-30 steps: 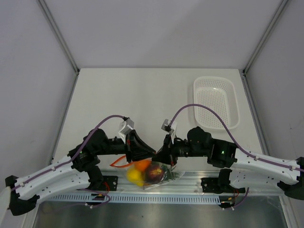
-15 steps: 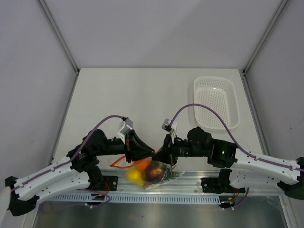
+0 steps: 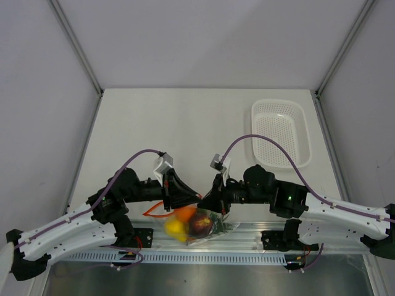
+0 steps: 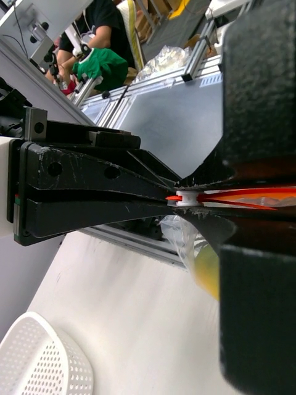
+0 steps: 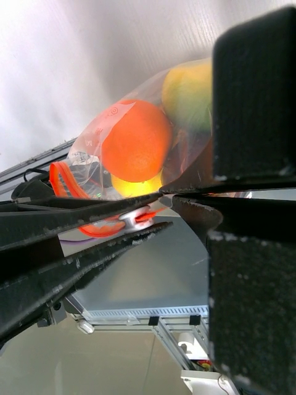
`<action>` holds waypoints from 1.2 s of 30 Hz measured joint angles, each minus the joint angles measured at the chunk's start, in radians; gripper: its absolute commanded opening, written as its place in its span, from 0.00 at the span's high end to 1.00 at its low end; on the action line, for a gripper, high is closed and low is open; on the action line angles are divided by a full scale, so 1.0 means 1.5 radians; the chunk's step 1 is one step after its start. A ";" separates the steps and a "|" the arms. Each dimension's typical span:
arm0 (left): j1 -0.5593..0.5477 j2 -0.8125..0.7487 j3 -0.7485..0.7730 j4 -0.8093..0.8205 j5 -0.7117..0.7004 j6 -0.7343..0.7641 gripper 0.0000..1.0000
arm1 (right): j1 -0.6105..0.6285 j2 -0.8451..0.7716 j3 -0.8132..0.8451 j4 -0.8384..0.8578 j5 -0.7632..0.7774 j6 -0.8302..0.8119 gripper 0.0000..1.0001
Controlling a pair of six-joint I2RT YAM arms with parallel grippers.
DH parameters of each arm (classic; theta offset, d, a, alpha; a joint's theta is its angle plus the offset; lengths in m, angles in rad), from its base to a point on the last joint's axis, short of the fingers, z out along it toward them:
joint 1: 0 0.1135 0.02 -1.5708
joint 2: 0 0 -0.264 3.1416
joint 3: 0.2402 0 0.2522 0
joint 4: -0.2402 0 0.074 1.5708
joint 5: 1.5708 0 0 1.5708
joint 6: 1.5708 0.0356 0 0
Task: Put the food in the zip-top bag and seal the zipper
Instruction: Zip the zipper food storage bag at the center of the board.
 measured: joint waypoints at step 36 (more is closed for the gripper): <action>0.004 -0.005 -0.005 -0.018 -0.024 0.003 1.00 | 0.003 0.022 0.014 0.001 0.040 -0.008 1.00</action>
